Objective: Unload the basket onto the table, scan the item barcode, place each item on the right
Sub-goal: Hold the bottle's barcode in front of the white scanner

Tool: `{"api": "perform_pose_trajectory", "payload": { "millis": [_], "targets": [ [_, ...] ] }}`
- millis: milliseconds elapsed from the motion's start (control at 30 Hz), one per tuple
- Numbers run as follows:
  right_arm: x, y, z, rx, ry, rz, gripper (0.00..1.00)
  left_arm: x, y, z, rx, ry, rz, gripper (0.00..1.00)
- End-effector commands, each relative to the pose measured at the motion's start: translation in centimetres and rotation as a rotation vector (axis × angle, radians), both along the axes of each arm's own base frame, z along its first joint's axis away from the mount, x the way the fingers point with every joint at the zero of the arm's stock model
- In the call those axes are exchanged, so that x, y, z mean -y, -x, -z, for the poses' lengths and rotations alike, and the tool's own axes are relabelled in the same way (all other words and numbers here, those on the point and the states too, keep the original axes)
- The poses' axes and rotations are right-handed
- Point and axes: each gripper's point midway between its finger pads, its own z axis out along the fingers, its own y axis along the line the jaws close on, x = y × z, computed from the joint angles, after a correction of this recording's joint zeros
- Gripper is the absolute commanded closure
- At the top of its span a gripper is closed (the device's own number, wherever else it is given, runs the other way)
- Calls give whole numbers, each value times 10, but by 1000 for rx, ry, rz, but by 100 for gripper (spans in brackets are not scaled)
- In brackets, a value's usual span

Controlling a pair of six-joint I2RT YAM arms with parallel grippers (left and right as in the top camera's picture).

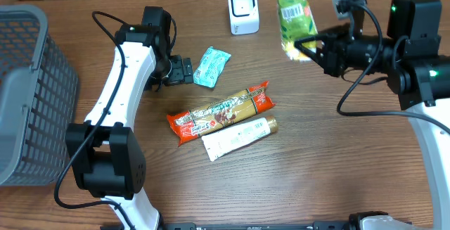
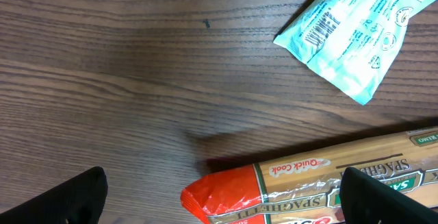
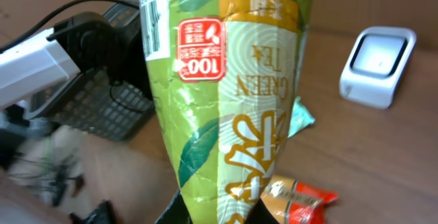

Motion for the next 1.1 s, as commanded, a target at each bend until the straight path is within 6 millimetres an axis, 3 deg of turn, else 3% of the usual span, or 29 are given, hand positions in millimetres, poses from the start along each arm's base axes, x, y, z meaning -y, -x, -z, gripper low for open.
{"api": "perform_pose_trajectory", "payload": {
  "millis": [0,133,167,233,467,633,700,900,1067],
  "targets": [
    [-5,-15,-26,123,66,74,96,-3,-1,1,2,-9,-4,0],
    [5,-55,-4,164,230,274,96,-3,-1,1,2,-9,-4,1],
    [10,-80,11,185,326,391,96,-3,-1,1,2,-9,-4,0],
    [10,-100,25,198,393,465,96,-3,-1,1,2,-9,-4,0],
    [-4,-171,83,448,791,446,96,-3,-1,1,2,-9,-4,0],
    [-3,-216,104,592,981,582,96,-3,-1,1,2,-9,-4,1],
    [-4,-229,113,643,1041,599,96,-3,-1,1,2,-9,-5,0],
    [-12,-254,169,735,1271,511,96,-3,-1,1,2,-9,-4,0],
    [-29,-263,187,788,1236,575,96,-3,-1,1,2,-9,-4,0]
  ]
}}
